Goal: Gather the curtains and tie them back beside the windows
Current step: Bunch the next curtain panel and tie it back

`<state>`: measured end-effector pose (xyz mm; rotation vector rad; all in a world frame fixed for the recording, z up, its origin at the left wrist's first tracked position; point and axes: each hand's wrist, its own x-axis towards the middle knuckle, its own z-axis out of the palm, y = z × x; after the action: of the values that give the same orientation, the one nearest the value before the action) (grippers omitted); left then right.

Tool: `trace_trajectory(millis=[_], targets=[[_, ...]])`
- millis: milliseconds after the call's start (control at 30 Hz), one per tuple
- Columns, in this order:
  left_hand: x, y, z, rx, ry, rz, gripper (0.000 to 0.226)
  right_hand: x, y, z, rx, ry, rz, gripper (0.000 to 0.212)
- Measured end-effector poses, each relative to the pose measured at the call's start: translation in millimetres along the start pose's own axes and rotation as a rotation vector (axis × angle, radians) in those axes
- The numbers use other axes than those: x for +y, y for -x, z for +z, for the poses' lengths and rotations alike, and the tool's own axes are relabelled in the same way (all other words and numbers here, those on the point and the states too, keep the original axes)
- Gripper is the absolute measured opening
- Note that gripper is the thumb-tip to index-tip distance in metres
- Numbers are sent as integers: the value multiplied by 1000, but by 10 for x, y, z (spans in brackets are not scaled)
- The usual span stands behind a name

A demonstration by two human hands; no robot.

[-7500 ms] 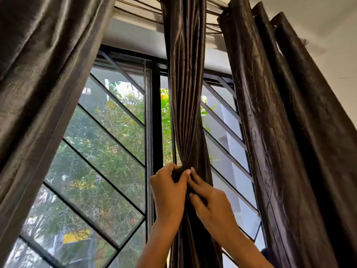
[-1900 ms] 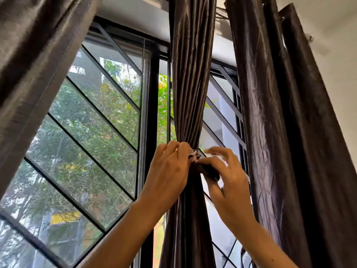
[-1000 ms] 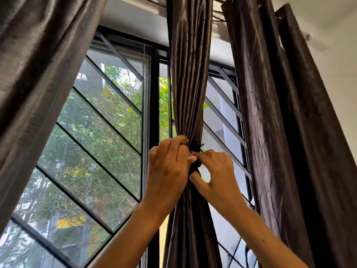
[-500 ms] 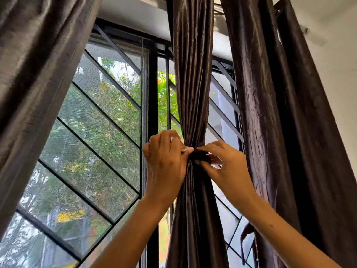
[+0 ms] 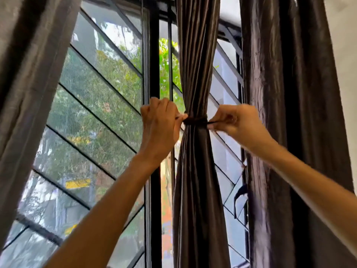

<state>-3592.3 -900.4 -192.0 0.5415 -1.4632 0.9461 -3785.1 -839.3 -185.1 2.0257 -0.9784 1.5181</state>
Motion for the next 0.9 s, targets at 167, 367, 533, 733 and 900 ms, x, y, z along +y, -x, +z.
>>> trace_trajectory(millis=[167,367,533,733,900], targets=[[56,7,-31,30,-10,59,23,91,54,-202,-68,-154,134,25],[70,30,12,26,-37,44,22,160,93,-139,-46,-165,205,13],[75,28,-26,6,-9,42,19,106,139,7,29,-125,248,12],[180,-85,-123,-4,160,-50,30,6,170,48,91,3,238,25],[521,-180,-45,-8,395,-49,27,73,172,-80,281,2,339,17]])
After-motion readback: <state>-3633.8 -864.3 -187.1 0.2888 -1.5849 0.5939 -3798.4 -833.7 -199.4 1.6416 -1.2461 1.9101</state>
